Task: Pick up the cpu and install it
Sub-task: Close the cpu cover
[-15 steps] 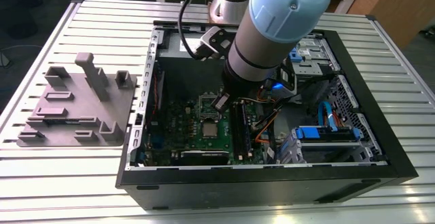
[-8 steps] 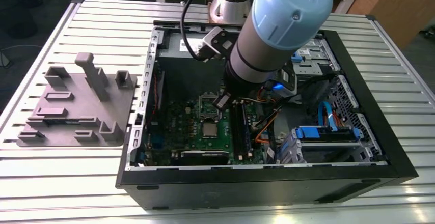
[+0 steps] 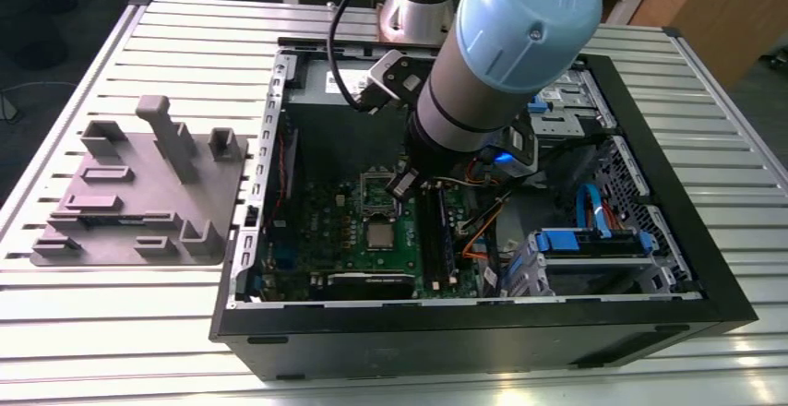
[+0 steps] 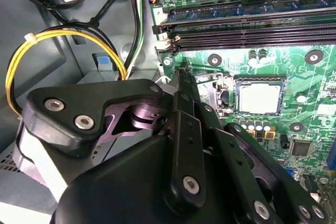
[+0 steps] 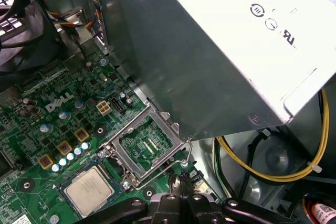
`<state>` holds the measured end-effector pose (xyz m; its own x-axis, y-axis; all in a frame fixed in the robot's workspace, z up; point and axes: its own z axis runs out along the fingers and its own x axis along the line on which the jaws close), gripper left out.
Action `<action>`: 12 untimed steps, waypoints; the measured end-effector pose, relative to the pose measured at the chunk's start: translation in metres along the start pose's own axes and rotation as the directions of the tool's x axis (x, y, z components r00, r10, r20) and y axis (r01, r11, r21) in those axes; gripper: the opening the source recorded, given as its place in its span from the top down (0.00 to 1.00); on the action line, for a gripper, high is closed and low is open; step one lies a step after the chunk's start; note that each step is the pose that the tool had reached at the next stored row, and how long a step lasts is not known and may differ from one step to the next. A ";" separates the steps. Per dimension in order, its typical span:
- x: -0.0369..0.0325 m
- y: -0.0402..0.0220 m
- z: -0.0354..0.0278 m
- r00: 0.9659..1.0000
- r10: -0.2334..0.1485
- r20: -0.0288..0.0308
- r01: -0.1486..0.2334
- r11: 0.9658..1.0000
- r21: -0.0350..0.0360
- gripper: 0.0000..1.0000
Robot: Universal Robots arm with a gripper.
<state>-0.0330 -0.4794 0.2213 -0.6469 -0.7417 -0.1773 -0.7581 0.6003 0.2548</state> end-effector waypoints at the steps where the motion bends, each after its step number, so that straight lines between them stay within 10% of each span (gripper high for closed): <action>1: 0.0000 0.0000 0.0000 1.000 0.000 0.000 0.000 1.000 0.000 0.90; 8: 0.0001 -0.0001 0.0006 1.000 -0.004 -0.001 0.004 1.000 -0.001 0.90; 10: 0.0006 -0.0009 0.0036 0.998 -0.057 -0.012 0.057 0.998 -0.013 0.90; 12: 0.0000 -0.0029 0.0060 0.998 -0.062 0.003 0.062 0.998 -0.025 0.90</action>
<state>-0.0313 -0.4794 0.2148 -0.5992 -0.7764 -0.1953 -0.7942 0.5457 0.2674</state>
